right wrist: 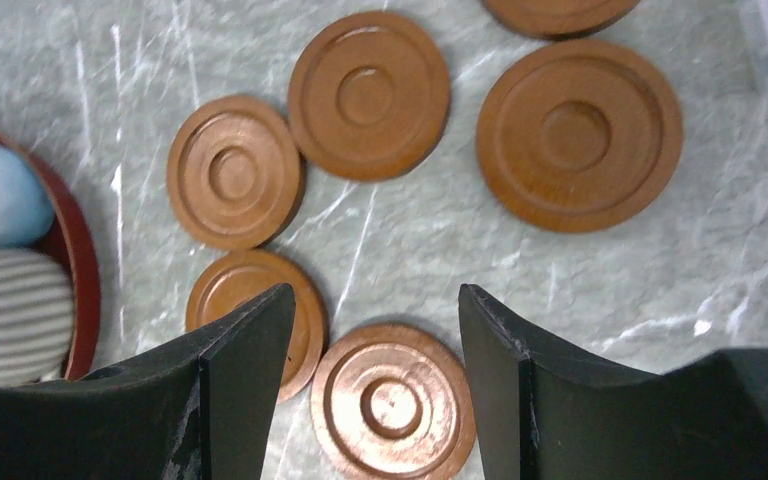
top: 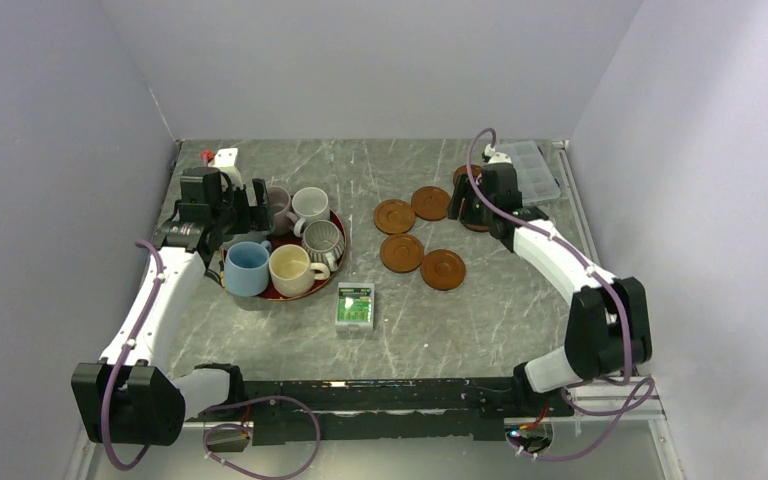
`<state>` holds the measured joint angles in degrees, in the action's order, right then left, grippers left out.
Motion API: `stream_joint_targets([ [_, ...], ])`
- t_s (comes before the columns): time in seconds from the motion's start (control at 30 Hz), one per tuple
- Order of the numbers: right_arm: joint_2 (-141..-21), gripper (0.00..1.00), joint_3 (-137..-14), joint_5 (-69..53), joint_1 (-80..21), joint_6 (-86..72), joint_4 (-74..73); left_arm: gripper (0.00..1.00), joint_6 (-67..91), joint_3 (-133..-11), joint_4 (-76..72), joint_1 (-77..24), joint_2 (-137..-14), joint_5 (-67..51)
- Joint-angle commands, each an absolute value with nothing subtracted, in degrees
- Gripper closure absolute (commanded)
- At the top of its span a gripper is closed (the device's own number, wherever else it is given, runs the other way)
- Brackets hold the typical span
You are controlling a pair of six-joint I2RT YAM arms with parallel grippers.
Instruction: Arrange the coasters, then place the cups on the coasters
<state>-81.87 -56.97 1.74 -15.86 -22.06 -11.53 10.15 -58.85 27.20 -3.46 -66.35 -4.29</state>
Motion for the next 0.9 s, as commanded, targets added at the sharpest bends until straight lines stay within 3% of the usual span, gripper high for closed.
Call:
stream_joint_targets([
  [0.0,-86.8,0.34,-63.0,2.4,-12.9,-20.2,-9.1,0.07,10.1,-60.2,25.3,-3.7,-64.7,-4.9],
  [0.5,-110.6,0.35,-81.5,-2.8,-7.6,-18.5,-1.2,0.07,10.2,-60.5,25.5,-3.7,-65.1,-5.8],
  [0.87,-125.5,0.35,-95.7,-3.8,-6.1,-17.8,-3.9,0.07,10.3,-60.5,25.6,-3.7,-65.1,-6.2],
])
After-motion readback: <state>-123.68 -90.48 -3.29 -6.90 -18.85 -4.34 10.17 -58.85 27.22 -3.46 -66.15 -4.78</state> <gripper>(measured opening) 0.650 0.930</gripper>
